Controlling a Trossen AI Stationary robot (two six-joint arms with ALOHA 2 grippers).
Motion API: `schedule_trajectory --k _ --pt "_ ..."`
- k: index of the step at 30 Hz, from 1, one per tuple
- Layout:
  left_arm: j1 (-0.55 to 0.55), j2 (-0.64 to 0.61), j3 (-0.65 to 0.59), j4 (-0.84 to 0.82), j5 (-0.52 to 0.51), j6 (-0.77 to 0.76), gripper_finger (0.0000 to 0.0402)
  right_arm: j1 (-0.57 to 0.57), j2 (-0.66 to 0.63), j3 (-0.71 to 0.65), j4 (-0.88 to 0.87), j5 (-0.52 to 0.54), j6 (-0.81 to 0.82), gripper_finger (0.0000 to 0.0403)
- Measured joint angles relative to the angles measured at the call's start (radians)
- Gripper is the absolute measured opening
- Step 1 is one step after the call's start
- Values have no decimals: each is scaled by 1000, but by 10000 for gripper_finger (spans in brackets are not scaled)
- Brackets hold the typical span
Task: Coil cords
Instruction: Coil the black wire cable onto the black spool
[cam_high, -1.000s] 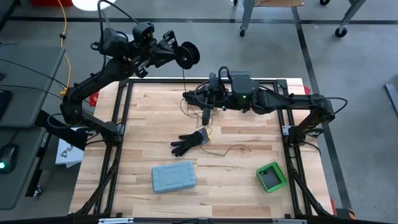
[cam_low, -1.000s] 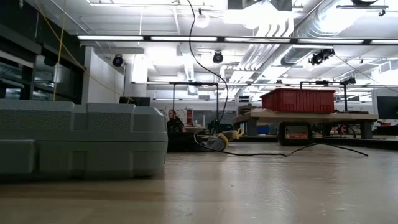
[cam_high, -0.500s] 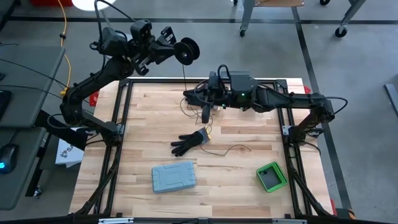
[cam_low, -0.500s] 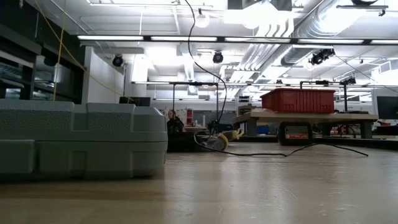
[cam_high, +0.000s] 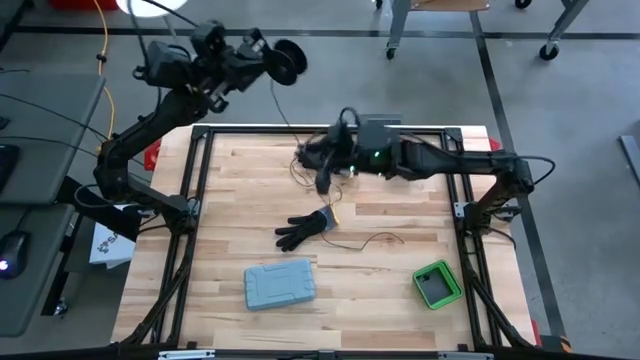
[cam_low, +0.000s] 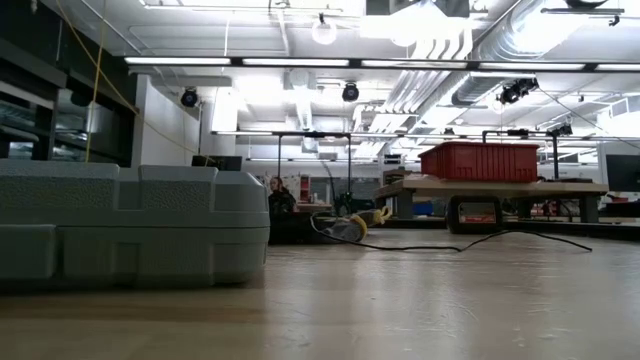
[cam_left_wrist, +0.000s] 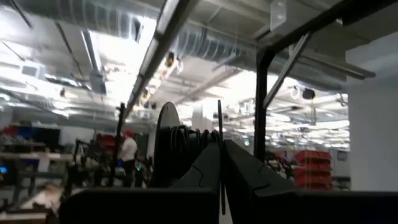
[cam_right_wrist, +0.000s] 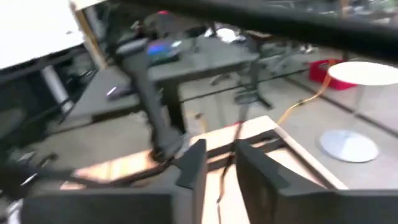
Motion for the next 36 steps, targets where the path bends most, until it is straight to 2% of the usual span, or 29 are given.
schedule_trajectory --k 4,9,18,23,36 --pt "13 -2 -4 -8 2 -7 0 -16 -6 4 -38 95 -4 138" --pt "32 -23 -4 -3 1 -7 0 -39 -5 4 -44 96 -41 173" --pt "32 -35 -6 -9 5 -10 0 -68 -6 6 -25 22 -19 177" --pt "31 -32 -7 -14 1 -10 0 -69 -6 6 -23 -58 -19 177" --pt "31 -32 -7 -14 -6 -9 0 -67 49 7 -1 -91 4 175"
